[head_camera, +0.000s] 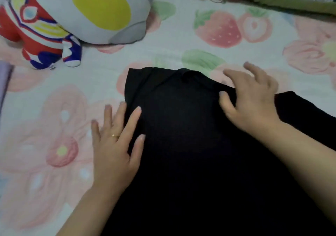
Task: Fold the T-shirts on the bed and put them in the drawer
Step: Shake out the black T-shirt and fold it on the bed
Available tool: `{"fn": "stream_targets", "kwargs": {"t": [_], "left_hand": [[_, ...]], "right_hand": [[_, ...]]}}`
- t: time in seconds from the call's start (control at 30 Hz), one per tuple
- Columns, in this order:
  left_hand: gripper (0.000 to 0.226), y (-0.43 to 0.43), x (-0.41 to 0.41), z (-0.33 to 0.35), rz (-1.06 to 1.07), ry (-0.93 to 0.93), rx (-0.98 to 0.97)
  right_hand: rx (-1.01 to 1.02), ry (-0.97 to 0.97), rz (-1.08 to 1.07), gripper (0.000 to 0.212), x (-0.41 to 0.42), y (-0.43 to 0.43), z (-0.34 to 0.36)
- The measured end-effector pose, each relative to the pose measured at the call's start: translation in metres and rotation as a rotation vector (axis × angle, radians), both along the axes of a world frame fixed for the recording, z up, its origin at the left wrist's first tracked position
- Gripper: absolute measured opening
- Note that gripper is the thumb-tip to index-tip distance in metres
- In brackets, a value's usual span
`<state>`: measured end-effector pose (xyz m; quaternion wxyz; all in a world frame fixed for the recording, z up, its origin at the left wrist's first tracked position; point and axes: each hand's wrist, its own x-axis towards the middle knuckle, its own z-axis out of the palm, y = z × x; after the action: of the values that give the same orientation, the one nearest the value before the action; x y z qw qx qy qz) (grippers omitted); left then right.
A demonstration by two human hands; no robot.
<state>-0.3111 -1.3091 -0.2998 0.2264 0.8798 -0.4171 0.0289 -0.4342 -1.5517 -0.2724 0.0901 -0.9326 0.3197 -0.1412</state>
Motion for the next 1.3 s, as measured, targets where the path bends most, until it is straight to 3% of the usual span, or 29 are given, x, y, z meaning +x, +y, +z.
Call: {"fn": "stream_targets", "kwargs": {"t": [0.1,0.13,0.3,0.43,0.5,0.6,0.73,0.8,0.87,0.93,0.97,1.0,1.03,1.07,1.1,1.13,1.2,1.23,1.3], "left_hand": [[0.088,0.067,-0.038,-0.002,0.416,0.324,-0.09],[0.09,0.081,-0.048,-0.001,0.485,0.365,-0.099],[0.081,0.12,-0.078,0.003,0.612,0.336,0.036],[0.048,0.137,-0.08,0.015,0.843,0.576,0.283],[0.041,0.147,-0.079,0.022,0.791,0.534,0.383],[0.022,0.158,-0.089,0.034,0.584,0.459,0.278],[0.034,0.162,-0.127,0.053,0.372,0.3,0.194],[0.041,0.162,-0.156,0.053,0.231,0.366,0.167],[0.043,0.162,-0.174,0.052,0.088,0.517,0.304],[0.076,0.164,-0.18,0.049,-0.03,0.793,0.426],[0.089,0.159,-0.174,0.047,-0.225,0.783,0.427],[0.082,0.163,-0.182,0.045,-0.402,0.924,0.394],[0.076,0.164,-0.183,0.041,-0.487,0.839,0.398],[0.065,0.154,-0.18,0.05,-0.467,0.809,0.584],[0.053,0.15,-0.187,0.048,-0.401,0.639,0.597],[0.047,0.143,-0.202,0.047,-0.349,0.641,0.384],[0.042,0.123,-0.21,0.03,-0.362,0.527,0.23],[0.043,0.114,-0.209,0.022,-0.337,0.375,0.21],[0.048,0.101,-0.196,0.01,-0.271,0.266,0.279]], "right_hand": [[0.172,0.064,0.332,0.051,0.082,0.039,0.006],[0.195,0.116,0.385,0.055,0.106,0.046,0.005],[0.173,0.502,0.431,0.081,0.17,0.047,-0.002],[0.285,0.501,0.509,0.051,0.177,0.042,0.013],[0.316,0.424,0.563,0.032,0.17,0.039,0.028],[0.328,0.359,0.581,0.024,0.141,0.03,0.053],[0.0,0.367,0.674,0.022,0.08,0.005,0.066],[-0.092,0.399,0.67,0.019,0.042,-0.01,0.065],[-0.188,0.486,0.574,0.023,0.003,-0.028,0.058],[-0.24,0.635,0.445,0.028,-0.033,-0.041,0.046],[-0.231,0.753,0.368,0.034,-0.051,-0.044,0.04],[-0.218,0.856,0.27,0.04,-0.065,-0.045,0.036],[-0.204,0.911,0.162,0.045,-0.076,-0.041,0.034],[-0.19,0.888,0.063,0.048,-0.082,-0.034,0.032],[-0.162,0.76,-0.009,0.049,-0.085,-0.023,0.03],[-0.132,0.581,-0.047,0.048,-0.084,-0.007,0.028],[-0.043,0.255,0.008,0.044,-0.077,0.041,0.02],[0.023,0.174,0.077,0.044,-0.074,0.068,0.013],[0.144,0.209,0.217,0.05,-0.068,0.112,-0.007]]}}
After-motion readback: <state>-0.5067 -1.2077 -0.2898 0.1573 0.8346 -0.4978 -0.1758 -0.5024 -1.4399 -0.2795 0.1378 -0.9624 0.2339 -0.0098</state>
